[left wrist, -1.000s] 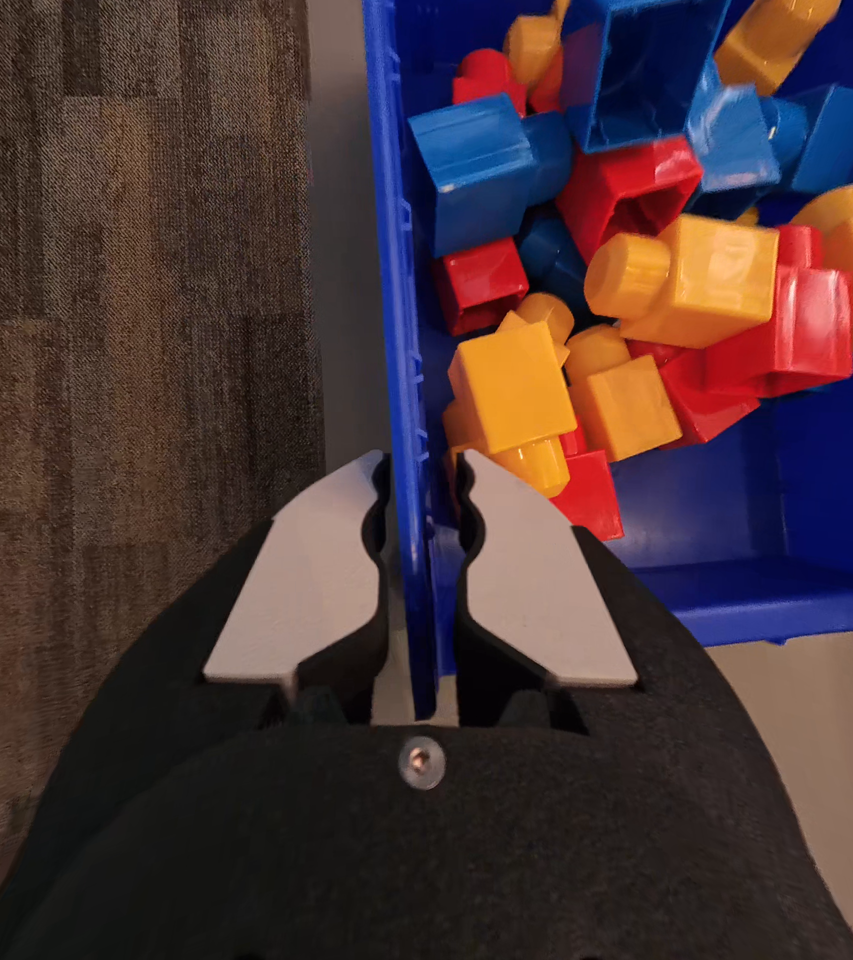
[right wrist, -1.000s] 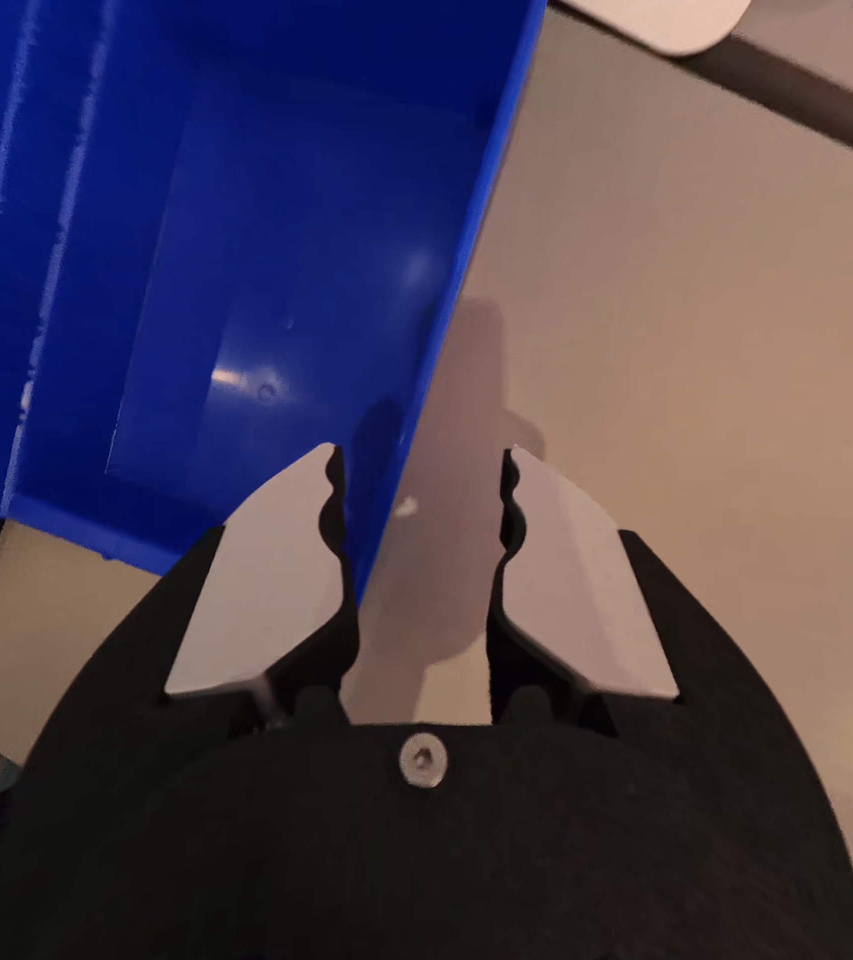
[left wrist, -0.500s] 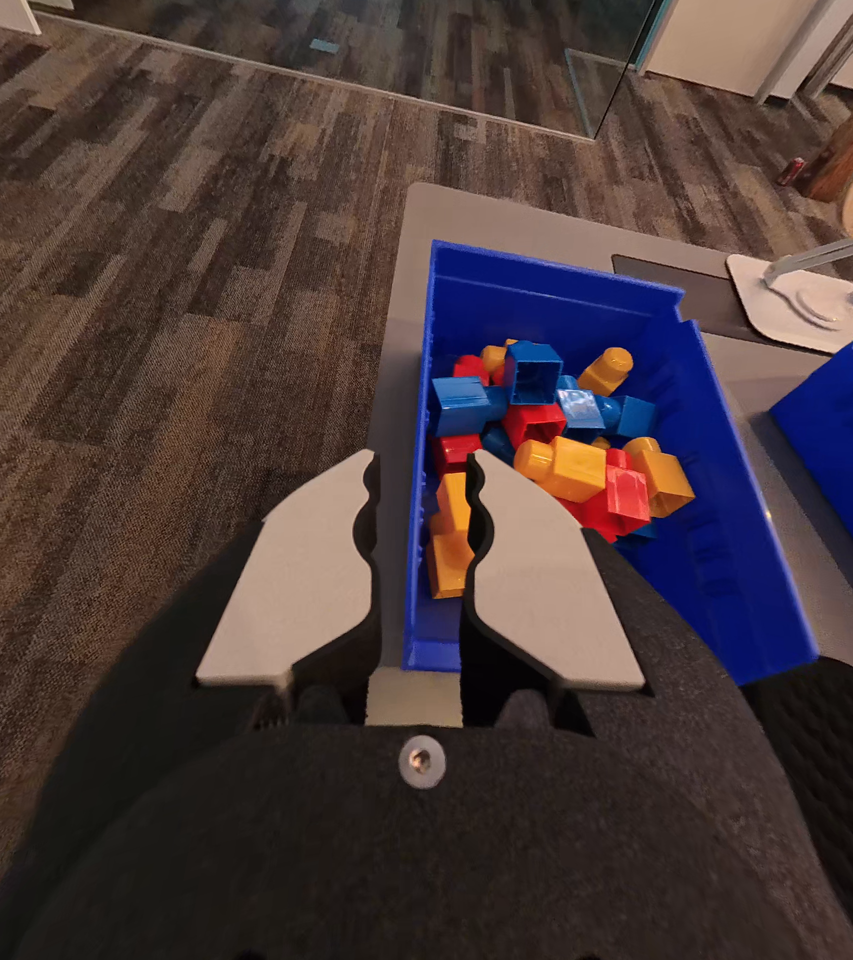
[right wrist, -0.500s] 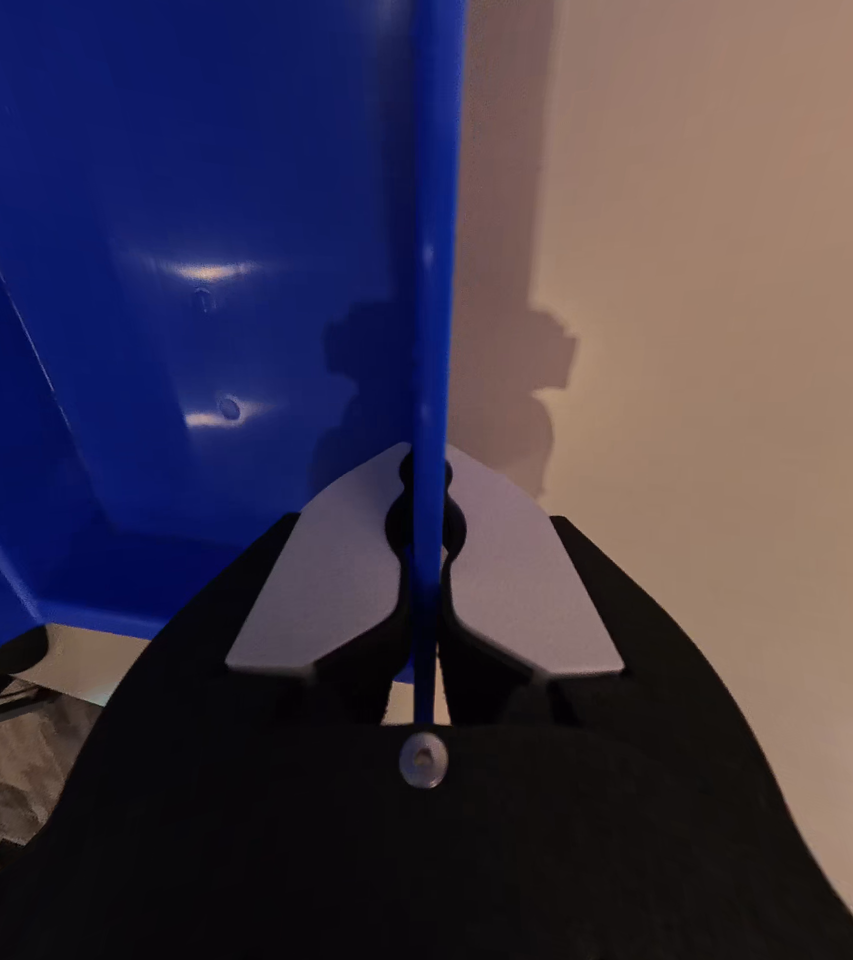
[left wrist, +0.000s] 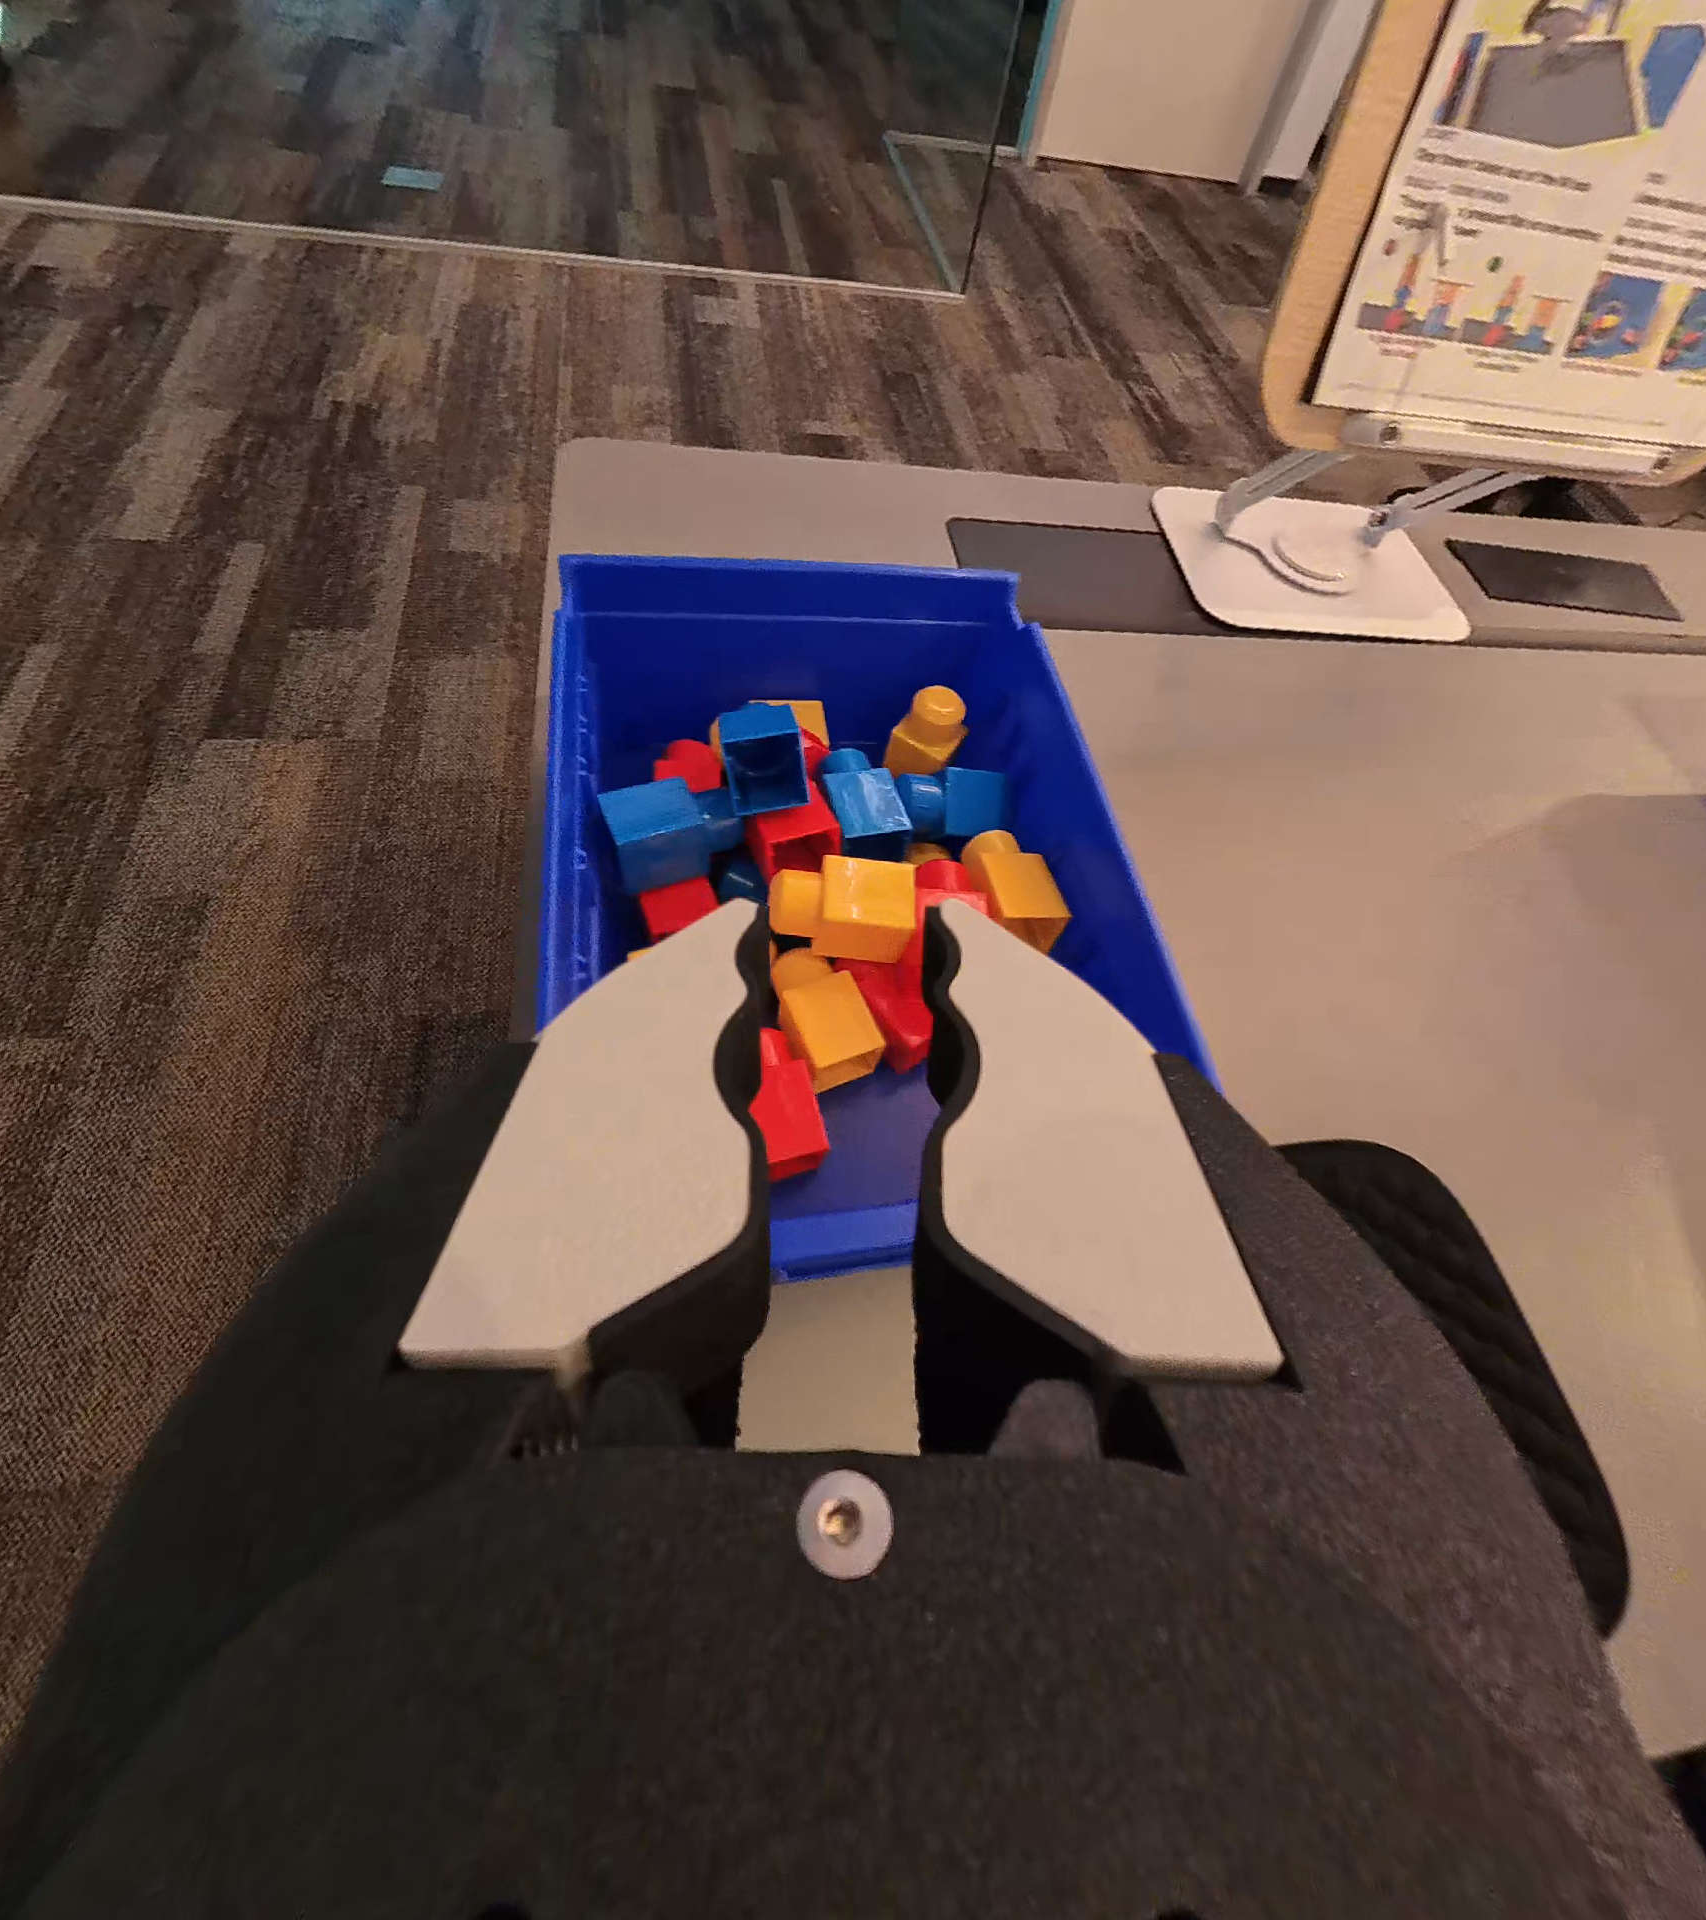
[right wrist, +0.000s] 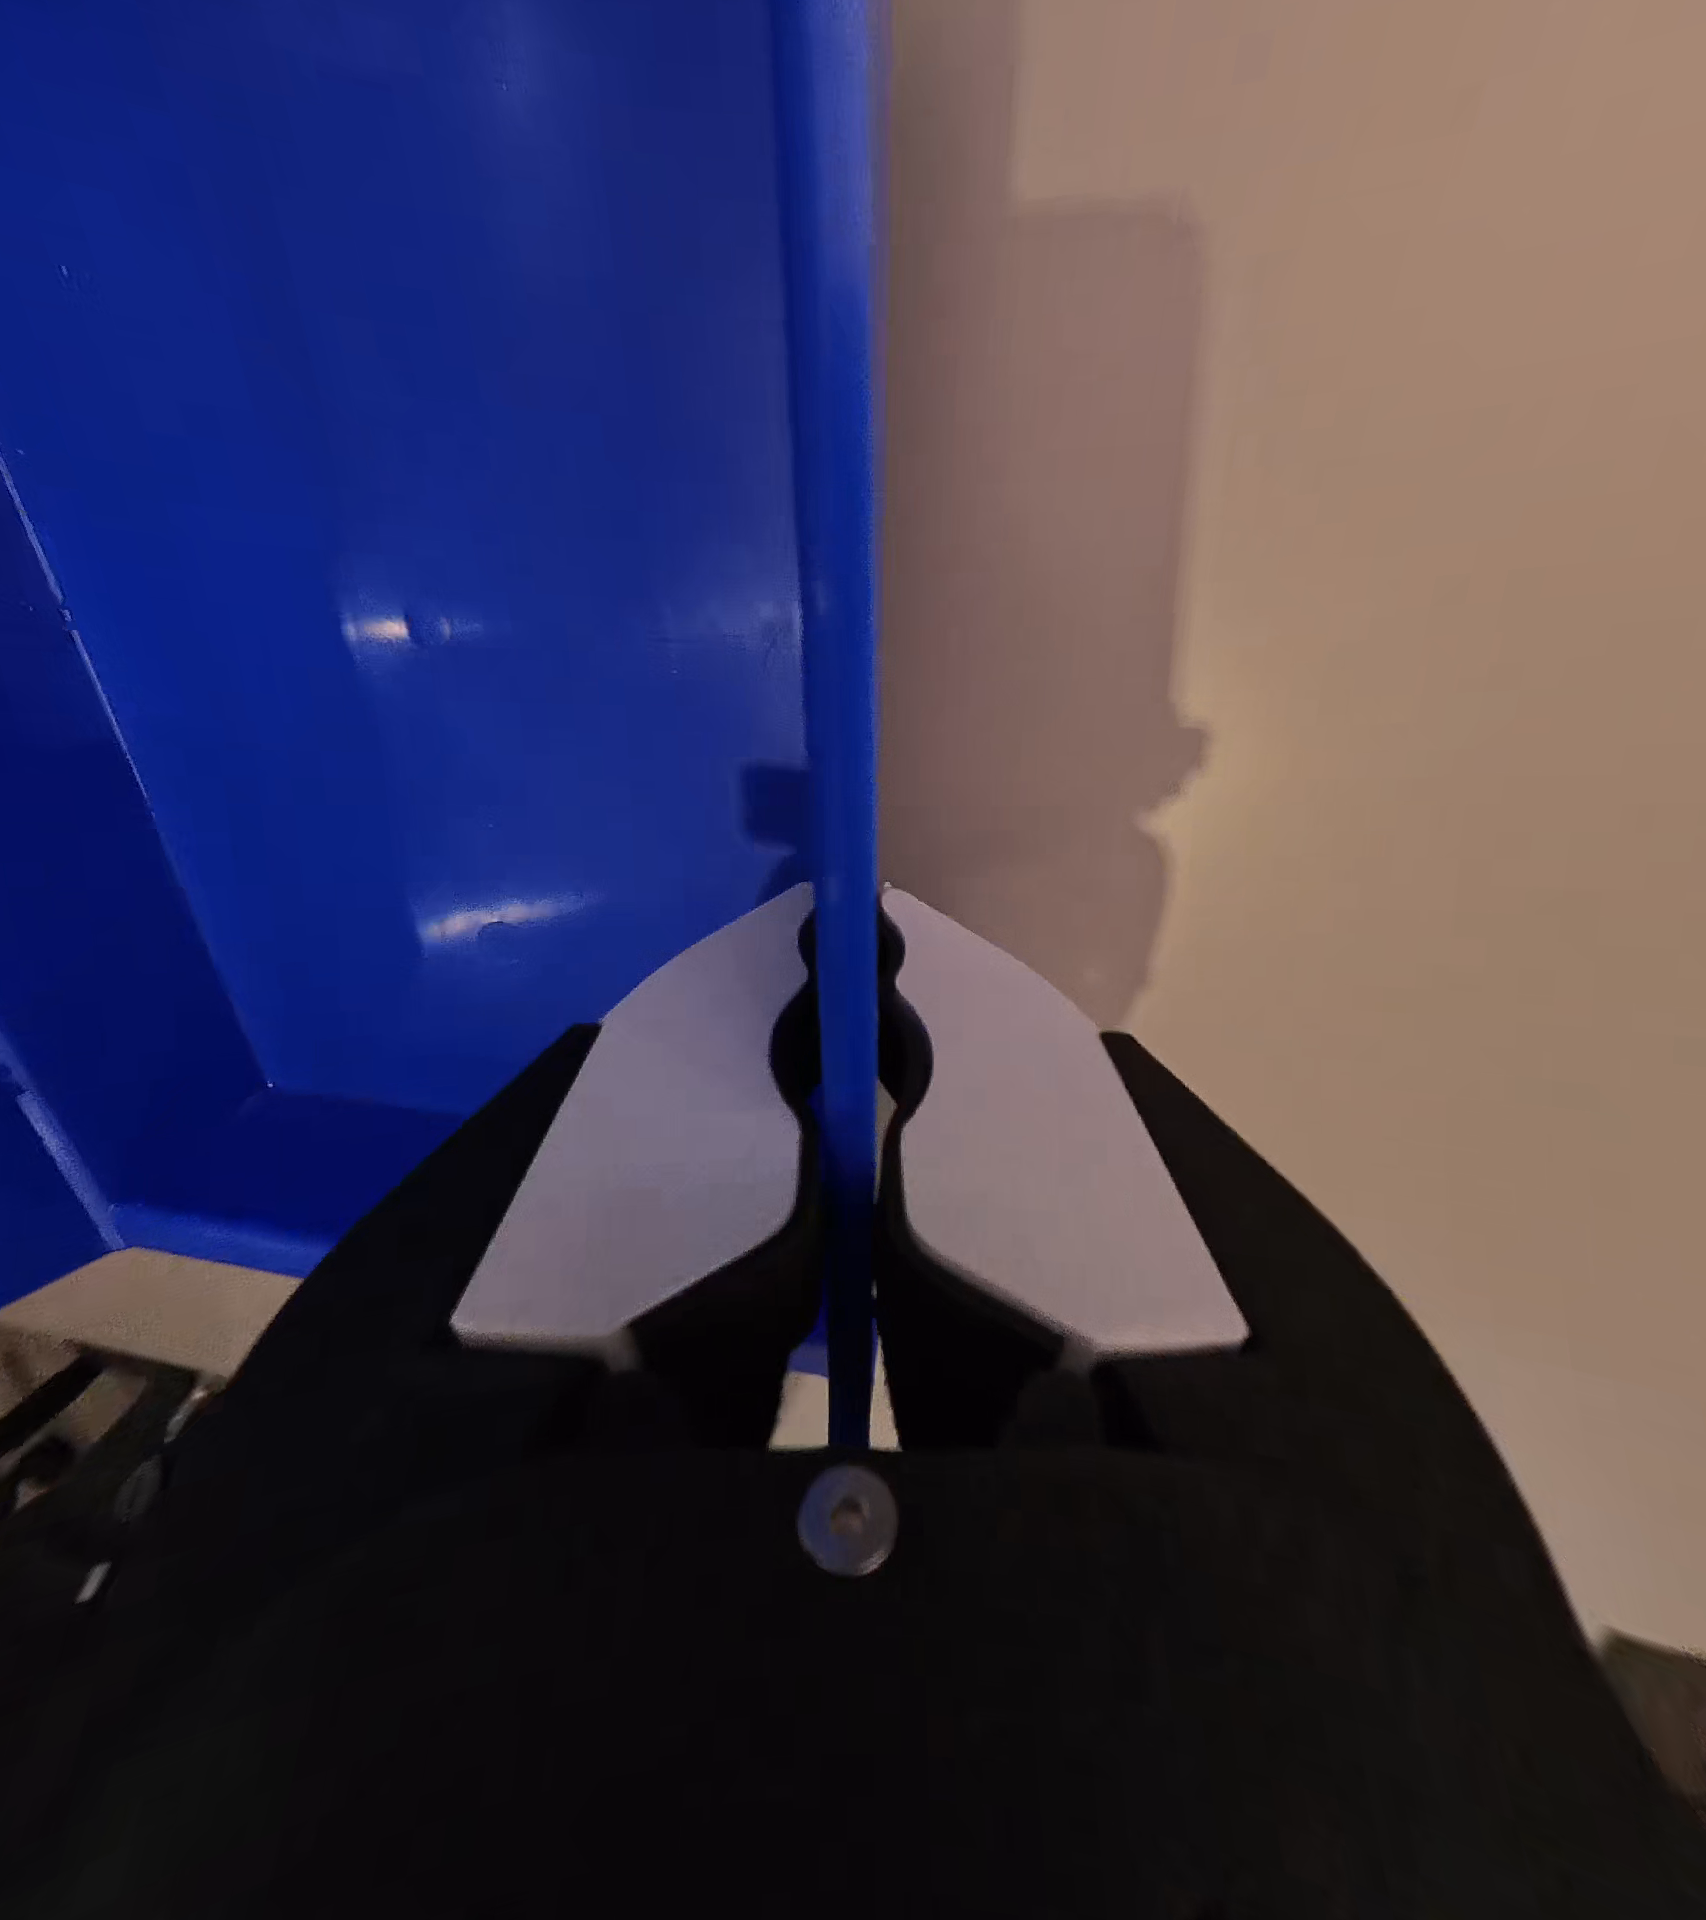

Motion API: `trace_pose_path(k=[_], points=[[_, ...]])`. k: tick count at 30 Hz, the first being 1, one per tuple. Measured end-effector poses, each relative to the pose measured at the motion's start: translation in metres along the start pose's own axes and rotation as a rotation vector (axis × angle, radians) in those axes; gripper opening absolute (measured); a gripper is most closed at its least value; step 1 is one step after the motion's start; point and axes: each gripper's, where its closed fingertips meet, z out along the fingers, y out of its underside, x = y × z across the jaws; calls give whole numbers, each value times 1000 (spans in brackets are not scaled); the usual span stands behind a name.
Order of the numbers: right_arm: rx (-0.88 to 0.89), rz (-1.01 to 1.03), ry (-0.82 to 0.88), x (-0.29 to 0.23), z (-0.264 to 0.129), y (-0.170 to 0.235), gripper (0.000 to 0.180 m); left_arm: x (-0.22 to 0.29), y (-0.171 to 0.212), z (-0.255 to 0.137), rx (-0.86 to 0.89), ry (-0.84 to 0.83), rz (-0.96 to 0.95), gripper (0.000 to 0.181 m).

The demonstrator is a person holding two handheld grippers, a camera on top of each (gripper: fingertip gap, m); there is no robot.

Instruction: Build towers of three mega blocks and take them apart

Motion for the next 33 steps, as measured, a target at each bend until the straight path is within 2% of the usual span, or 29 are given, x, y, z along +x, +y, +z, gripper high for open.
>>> trace_pose_path(k=[4, 9, 14, 18, 21, 24, 27, 33], points=[[-4, 119, 115, 111, -27, 36, 5, 9, -8, -12, 33, -13, 9, 27], [2, 149, 90, 169, -35, 52, 5, 15, -7, -9, 31, -60, 17, 26], [-30, 86, 38, 184, -26, 51, 5, 28, -6, 6, 1, -36, -27, 26], [-77, 75, 62, 194, -14, 57, 5, 40, -8, 14, -13, -15, -23, 26], [-57, 88, 39, 195, -8, 58, 5, 43, -8, 18, -32, -22, -3, 26], [-49, 26, 86, 196, -8, 58, 5, 43, -4, 22, -54, -25, 6, 26], [-42, 22, 96, 192, -9, 58, 31, 38, 3, 24, -63, -26, -24, 27], [150, -33, 144, 182, -44, 37, 44, -18, 30, 18, -105, -171, -37, 30]])
